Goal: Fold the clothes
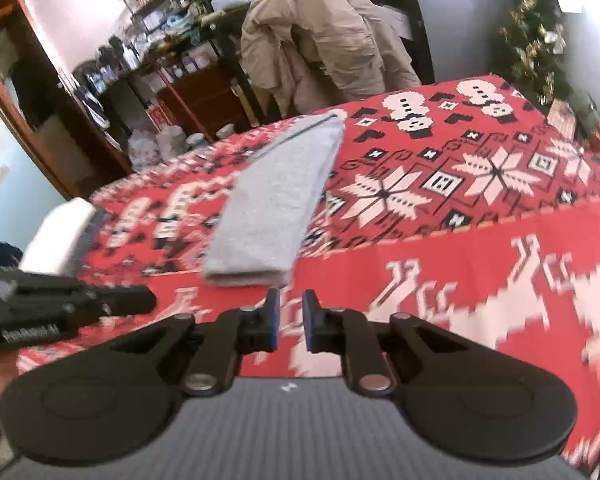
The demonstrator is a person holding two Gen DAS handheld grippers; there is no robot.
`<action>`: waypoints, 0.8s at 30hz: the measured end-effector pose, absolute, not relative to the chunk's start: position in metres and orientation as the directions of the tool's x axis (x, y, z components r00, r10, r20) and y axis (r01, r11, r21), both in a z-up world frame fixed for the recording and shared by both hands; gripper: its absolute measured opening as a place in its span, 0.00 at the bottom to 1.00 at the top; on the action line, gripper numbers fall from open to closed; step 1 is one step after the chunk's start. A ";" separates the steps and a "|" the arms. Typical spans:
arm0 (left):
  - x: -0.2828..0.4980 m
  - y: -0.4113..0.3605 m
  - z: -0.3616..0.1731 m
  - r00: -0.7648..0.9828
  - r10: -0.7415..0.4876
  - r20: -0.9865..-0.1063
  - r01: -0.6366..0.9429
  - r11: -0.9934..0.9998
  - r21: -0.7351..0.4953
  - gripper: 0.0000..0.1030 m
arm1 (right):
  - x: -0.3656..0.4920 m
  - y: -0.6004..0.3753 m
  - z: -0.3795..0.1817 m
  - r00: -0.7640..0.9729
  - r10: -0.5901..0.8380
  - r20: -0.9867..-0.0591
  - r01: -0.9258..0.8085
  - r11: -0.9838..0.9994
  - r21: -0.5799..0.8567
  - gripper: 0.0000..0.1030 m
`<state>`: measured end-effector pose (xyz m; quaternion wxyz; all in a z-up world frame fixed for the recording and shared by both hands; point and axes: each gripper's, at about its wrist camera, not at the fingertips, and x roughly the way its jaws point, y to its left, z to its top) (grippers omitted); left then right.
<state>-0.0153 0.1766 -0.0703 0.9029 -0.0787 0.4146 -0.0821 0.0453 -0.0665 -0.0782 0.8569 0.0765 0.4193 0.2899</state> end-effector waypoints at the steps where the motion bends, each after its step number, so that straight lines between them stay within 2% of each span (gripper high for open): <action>1: -0.017 0.179 -0.067 0.637 -0.209 -0.742 0.047 0.971 -0.233 0.05 | 0.038 -0.069 -0.071 0.481 0.558 -0.676 -0.418 0.824 0.382 0.14; 4: -0.022 0.187 -0.064 0.626 -0.203 -0.753 -0.060 0.950 -0.306 0.05 | 0.026 -0.068 -0.050 0.476 0.556 -0.682 -0.383 0.829 0.408 0.15; 7: -0.023 0.196 -0.070 0.667 -0.178 -0.724 -0.137 0.926 -0.353 0.05 | 0.021 -0.067 -0.042 0.481 0.545 -0.686 -0.342 0.838 0.426 0.16; 15: 0.035 0.231 -0.090 0.737 -0.277 -0.616 -0.165 0.810 -0.562 0.05 | 0.078 -0.040 -0.065 0.453 0.606 -0.654 -0.323 0.796 0.513 0.16; 19: 0.072 0.245 -0.113 0.716 -0.327 -0.617 -0.192 0.758 -0.624 0.05 | 0.122 -0.006 -0.087 0.414 0.600 -0.684 -0.339 0.799 0.496 0.16; 22: 0.083 0.252 -0.135 0.704 -0.363 -0.610 -0.222 0.704 -0.675 0.05 | 0.143 0.010 -0.107 0.373 0.635 -0.676 -0.343 0.771 0.536 0.16; 24: 0.087 0.252 -0.146 0.671 -0.361 -0.648 -0.266 0.698 -0.665 0.05 | 0.148 0.016 -0.117 0.347 0.643 -0.682 -0.348 0.764 0.543 0.16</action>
